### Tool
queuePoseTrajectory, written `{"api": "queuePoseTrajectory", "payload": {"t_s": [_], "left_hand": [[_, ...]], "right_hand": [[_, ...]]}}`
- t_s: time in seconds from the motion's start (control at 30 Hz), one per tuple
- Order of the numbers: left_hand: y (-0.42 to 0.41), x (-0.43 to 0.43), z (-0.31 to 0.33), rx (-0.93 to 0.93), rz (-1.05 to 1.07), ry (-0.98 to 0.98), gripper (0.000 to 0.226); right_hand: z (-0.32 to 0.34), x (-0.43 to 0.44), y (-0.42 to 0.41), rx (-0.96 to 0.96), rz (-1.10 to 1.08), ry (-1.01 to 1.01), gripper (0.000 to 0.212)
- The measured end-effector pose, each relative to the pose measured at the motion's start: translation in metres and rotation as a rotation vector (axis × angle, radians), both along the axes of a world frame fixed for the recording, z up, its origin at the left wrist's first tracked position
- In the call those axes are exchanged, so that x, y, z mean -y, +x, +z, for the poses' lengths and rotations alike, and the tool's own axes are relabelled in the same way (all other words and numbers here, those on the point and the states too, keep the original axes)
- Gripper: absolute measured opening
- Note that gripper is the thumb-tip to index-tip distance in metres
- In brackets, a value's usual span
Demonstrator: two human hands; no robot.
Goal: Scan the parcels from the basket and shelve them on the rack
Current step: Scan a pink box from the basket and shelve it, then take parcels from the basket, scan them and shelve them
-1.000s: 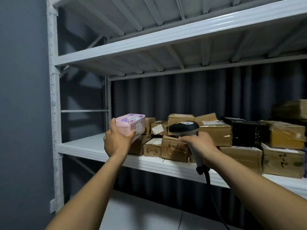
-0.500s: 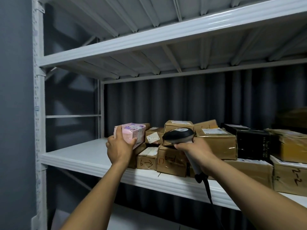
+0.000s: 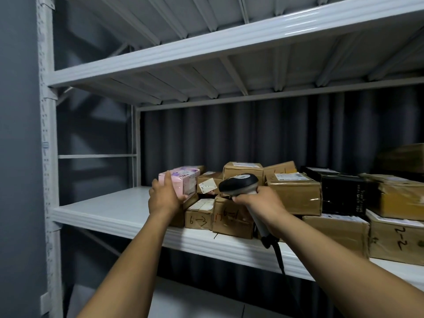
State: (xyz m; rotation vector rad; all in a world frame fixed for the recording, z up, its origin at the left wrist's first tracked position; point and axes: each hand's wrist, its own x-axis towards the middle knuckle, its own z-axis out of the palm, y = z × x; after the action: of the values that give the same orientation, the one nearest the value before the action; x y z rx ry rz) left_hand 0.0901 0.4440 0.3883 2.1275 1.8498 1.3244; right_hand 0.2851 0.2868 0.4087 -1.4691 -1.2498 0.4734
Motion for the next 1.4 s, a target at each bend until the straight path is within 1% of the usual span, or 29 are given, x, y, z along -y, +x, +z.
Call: {"api": "queuePoseTrajectory", "payload": {"t_s": [0.07,0.23,0.33,0.4,0.5,0.7,0.83,0.97,1.03,1.13,1.23,1.4], "left_hand": [[-0.001,0.011,0.003,-0.066,0.017,0.022,0.088],[0.003,0.055,0.009,-0.26,-0.024,0.11,0.072],[0.015,0.093,0.004,-0.412,-0.063,0.163,0.071],[0.024,0.121,-0.006,-0.513,-0.105,0.18,0.068],[0.037,0.158,-0.032,-0.61,-0.169,0.155,0.067],[0.063,0.236,-0.105,-0.682,-0.317,0.046,0.065],[0.081,0.283,-0.16,-0.678,-0.414,-0.047,0.065],[0.103,0.324,-0.219,-0.695,-0.499,-0.119,0.063],[0.113,0.339,-0.246,-0.706,-0.533,-0.168,0.063],[0.124,0.356,-0.288,-0.75,-0.583,-0.216,0.062],[0.127,0.364,-0.333,-0.789,-0.627,-0.296,0.06],[0.113,0.349,-0.403,-0.863,-0.59,-0.458,0.059]], "right_hand": [[-0.001,0.008,0.002,-0.012,0.008,-0.01,0.018],[-0.003,0.041,0.016,-0.036,0.025,0.0,0.011],[-0.007,0.068,0.028,-0.023,-0.012,0.014,0.012],[-0.014,0.091,0.035,-0.016,-0.036,0.012,0.007],[-0.031,0.13,0.046,0.034,-0.051,-0.016,0.008],[-0.098,0.225,0.063,0.159,-0.074,-0.173,0.01],[-0.157,0.283,0.078,0.221,-0.107,-0.321,0.023],[-0.215,0.337,0.093,0.236,-0.115,-0.444,0.014],[-0.242,0.355,0.102,0.215,-0.112,-0.484,0.014],[-0.282,0.37,0.115,0.191,-0.125,-0.531,0.013],[-0.319,0.371,0.119,0.143,-0.12,-0.583,0.018],[-0.375,0.342,0.118,0.104,-0.062,-0.653,0.026]]}}
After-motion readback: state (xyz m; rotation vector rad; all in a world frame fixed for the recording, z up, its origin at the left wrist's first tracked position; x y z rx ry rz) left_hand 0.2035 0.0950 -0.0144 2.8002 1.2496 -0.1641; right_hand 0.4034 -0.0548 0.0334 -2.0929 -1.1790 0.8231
